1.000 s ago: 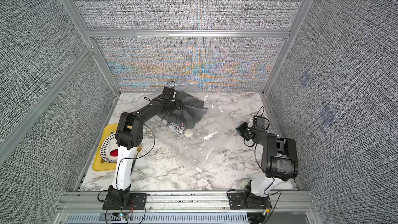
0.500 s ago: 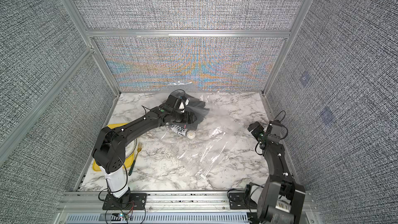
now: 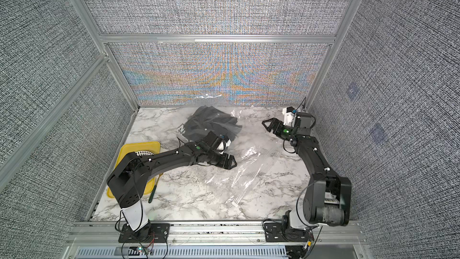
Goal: Place the folded shirt into the vacuum bag
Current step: Adjust the vacuum bag at the center of the board.
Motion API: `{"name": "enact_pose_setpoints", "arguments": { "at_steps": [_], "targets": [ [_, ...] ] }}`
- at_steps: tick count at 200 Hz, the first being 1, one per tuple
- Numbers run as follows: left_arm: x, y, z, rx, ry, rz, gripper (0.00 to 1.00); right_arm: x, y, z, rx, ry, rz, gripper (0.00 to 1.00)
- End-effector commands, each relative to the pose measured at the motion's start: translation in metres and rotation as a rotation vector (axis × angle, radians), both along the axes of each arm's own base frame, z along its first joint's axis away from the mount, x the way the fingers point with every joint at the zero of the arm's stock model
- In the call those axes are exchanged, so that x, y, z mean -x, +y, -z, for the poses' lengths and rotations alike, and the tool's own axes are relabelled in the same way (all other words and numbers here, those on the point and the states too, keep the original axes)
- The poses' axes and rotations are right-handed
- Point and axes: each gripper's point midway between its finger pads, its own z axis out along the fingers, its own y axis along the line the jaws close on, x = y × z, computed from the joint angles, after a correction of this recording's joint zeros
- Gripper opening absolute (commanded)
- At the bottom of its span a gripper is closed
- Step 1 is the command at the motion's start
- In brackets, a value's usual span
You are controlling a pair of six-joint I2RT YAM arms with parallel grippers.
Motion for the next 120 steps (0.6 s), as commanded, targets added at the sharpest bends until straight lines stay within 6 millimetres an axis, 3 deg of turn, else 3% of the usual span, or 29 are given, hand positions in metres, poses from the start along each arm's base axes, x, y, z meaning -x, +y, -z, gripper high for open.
{"name": "enact_pose_setpoints", "arguments": {
  "at_steps": [1, 27, 47, 64, 88, 102, 120],
  "targets": [
    [0.009, 0.012, 0.021, -0.023, 0.017, -0.046, 0.91, 0.015, 0.016, 0.057, 0.037, 0.142, -0.09, 0.87],
    [0.018, 0.038, 0.054, -0.114, 0.033, -0.086, 0.91, 0.023, -0.021, 0.121, 0.239, 0.287, 0.071, 0.85],
    [0.024, 0.047, 0.063, -0.139, 0.049, -0.092, 0.92, 0.022, -0.048, 0.137, 0.36, 0.34, 0.176, 0.85],
    [0.027, 0.051, 0.058, -0.133, 0.042, -0.097, 0.92, 0.017, -0.052, 0.123, 0.371, 0.308, 0.198, 0.85],
    [0.023, 0.053, 0.03, -0.123, -0.007, -0.09, 0.92, 0.007, -0.049, 0.07, 0.333, 0.17, 0.219, 0.85],
    [0.016, 0.056, 0.012, -0.133, -0.056, -0.094, 0.94, 0.003, -0.062, 0.045, 0.33, 0.116, 0.269, 0.86],
    [0.008, 0.054, -0.007, -0.127, -0.086, -0.086, 0.94, 0.004, -0.097, 0.035, 0.289, 0.093, 0.345, 0.85]
  ]
}}
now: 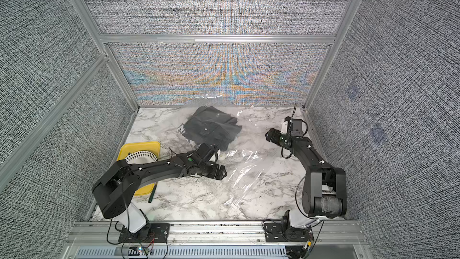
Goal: Place the folded shirt into the vacuum bag
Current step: Adjust the vacuum bag at the center of the board.
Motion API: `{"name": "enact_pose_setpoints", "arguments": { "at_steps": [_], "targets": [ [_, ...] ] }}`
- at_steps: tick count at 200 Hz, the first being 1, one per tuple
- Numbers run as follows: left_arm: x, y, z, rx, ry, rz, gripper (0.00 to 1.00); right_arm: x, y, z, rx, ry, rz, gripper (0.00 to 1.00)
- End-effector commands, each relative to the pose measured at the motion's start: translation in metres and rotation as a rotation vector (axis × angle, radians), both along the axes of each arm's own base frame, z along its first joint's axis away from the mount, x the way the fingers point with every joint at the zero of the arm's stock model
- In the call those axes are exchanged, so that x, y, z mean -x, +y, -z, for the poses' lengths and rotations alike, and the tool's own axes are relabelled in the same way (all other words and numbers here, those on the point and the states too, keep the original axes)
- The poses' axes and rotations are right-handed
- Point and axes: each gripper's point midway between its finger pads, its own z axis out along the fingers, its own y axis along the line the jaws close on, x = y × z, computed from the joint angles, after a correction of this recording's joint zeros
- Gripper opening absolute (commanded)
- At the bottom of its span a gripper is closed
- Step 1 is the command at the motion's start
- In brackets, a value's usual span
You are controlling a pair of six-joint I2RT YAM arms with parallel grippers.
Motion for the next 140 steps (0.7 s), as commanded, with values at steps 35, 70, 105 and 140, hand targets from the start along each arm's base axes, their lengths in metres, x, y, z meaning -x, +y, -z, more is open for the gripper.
{"name": "enact_pose_setpoints", "arguments": {
  "at_steps": [35, 70, 105, 140],
  "targets": [
    [-0.025, -0.022, -0.044, 0.031, -0.056, 0.062, 0.95, 0.001, -0.065, 0.002, -0.145, -0.052, 0.095, 0.77],
    [-0.047, -0.037, -0.032, 0.037, -0.013, 0.085, 0.95, -0.014, -0.057, 0.018, -0.204, -0.04, 0.013, 0.72],
    [-0.046, -0.027, 0.001, 0.016, 0.078, 0.093, 0.95, -0.046, -0.058, 0.028, -0.212, 0.004, -0.096, 0.7],
    [-0.044, 0.01, 0.04, -0.026, 0.163, 0.016, 0.95, -0.053, -0.027, 0.052, -0.246, 0.075, -0.252, 0.66]
  ]
}}
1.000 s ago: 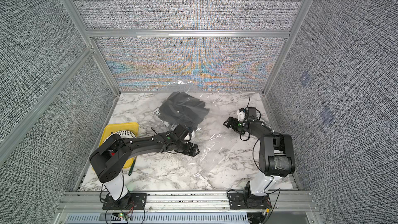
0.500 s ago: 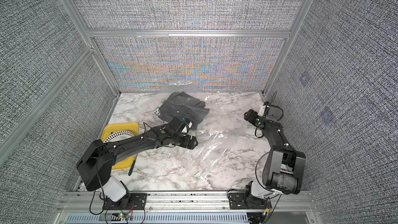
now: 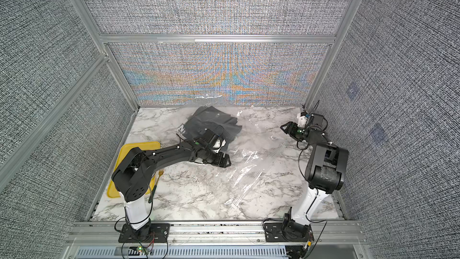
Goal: Place the folded shirt into the vacuum bag
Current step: Adjust the vacuum bag at the center of the board.
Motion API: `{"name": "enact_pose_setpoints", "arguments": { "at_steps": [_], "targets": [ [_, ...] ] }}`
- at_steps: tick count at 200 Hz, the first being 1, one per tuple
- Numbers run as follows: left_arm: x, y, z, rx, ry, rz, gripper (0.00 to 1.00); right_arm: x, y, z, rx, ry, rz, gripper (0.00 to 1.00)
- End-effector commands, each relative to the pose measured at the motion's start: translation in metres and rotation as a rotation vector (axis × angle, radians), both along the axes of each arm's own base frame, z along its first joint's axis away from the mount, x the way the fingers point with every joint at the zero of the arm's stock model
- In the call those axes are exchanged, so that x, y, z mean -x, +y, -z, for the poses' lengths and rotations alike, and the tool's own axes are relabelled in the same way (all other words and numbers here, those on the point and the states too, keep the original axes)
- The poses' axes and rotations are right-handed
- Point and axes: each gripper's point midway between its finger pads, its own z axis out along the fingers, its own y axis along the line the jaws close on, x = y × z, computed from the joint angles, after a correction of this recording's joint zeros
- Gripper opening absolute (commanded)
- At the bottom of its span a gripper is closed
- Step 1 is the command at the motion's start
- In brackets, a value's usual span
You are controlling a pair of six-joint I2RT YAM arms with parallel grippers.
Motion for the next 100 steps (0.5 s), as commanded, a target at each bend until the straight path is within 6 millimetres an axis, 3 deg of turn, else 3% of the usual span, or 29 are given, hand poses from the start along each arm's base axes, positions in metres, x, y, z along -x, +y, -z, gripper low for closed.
{"name": "enact_pose_setpoints", "arguments": {
  "at_steps": [1, 28, 77, 100],
  "targets": [
    [0.001, 0.019, 0.016, -0.012, 0.044, -0.03, 0.95, 0.01, 0.03, 0.016, -0.032, 0.053, -0.15, 0.66],
    [-0.01, 0.048, 0.03, -0.054, 0.058, -0.095, 0.94, 0.016, 0.053, 0.043, 0.011, 0.132, -0.22, 0.65],
    [-0.032, 0.083, 0.019, -0.102, 0.015, -0.165, 0.94, 0.029, 0.067, 0.043, 0.067, 0.148, -0.244, 0.66],
    [-0.034, 0.086, 0.008, -0.074, 0.01, -0.175, 0.94, 0.032, 0.071, 0.051, 0.102, 0.177, -0.256, 0.57]
  ]
}}
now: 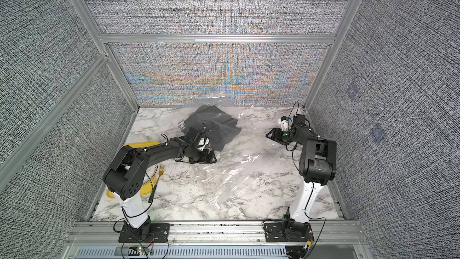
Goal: Place the folded shirt into the vacuum bag
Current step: Adjust the vacuum bag at the center of the board.
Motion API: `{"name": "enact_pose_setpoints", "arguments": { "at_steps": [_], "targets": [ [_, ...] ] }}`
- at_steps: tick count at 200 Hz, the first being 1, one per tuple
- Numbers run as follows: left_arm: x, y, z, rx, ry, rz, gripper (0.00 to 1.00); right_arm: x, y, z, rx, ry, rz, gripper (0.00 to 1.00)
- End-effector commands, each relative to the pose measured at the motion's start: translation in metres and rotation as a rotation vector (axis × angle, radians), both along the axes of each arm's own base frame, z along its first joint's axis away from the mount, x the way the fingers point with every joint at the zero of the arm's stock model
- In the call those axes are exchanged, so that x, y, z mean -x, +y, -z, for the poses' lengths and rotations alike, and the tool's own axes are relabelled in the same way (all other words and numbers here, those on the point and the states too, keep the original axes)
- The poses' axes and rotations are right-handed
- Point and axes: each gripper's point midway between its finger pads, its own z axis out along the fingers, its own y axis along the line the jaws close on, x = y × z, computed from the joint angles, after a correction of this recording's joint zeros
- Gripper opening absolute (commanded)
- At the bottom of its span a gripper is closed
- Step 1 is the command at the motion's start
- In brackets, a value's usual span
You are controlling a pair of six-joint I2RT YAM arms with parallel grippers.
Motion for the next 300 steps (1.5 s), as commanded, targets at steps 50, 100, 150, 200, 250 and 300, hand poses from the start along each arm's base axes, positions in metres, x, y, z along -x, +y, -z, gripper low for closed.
{"name": "enact_pose_setpoints", "arguments": {
  "at_steps": [50, 100, 150, 200, 250, 300],
  "targets": [
    [0.015, 0.003, -0.04, 0.065, -0.035, 0.001, 0.94, 0.011, 0.024, 0.0, 0.029, 0.007, -0.08, 0.53],
    [0.026, -0.02, -0.044, 0.112, -0.03, 0.026, 0.94, 0.012, 0.008, 0.02, 0.149, 0.08, -0.012, 0.34],
    [0.05, -0.025, -0.013, 0.028, 0.014, 0.047, 0.94, 0.002, -0.045, 0.019, 0.232, 0.079, 0.181, 0.01],
    [0.082, -0.039, -0.046, -0.007, -0.059, 0.098, 0.94, -0.004, -0.034, -0.006, 0.206, 0.007, 0.199, 0.56],
    [0.119, -0.005, -0.071, -0.021, -0.121, 0.028, 0.95, 0.049, -0.025, -0.069, 0.232, -0.185, 0.334, 0.68],
    [0.16, 0.022, -0.054, 0.044, -0.022, -0.034, 1.0, 0.108, 0.068, -0.044, 0.062, -0.123, 0.156, 0.68]
  ]
}}
